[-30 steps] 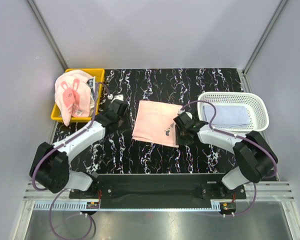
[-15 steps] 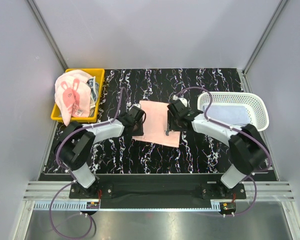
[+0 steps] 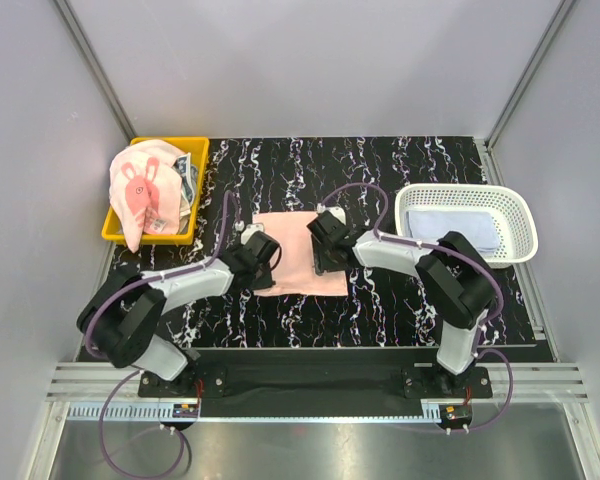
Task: Fold and stack the towels
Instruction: Fold the towel
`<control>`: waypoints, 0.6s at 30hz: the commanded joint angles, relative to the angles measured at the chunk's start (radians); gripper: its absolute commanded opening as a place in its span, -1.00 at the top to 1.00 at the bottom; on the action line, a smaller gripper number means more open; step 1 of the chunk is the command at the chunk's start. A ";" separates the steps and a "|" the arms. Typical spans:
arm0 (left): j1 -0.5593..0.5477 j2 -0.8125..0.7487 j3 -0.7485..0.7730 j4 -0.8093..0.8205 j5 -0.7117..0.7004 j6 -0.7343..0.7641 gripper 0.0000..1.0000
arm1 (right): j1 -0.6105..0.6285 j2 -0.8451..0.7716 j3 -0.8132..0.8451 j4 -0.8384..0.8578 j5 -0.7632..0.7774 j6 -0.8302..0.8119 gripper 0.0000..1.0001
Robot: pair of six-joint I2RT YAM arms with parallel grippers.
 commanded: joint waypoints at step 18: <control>0.035 -0.195 0.268 -0.268 0.042 0.051 0.30 | 0.024 -0.211 0.025 -0.127 -0.005 -0.039 -0.12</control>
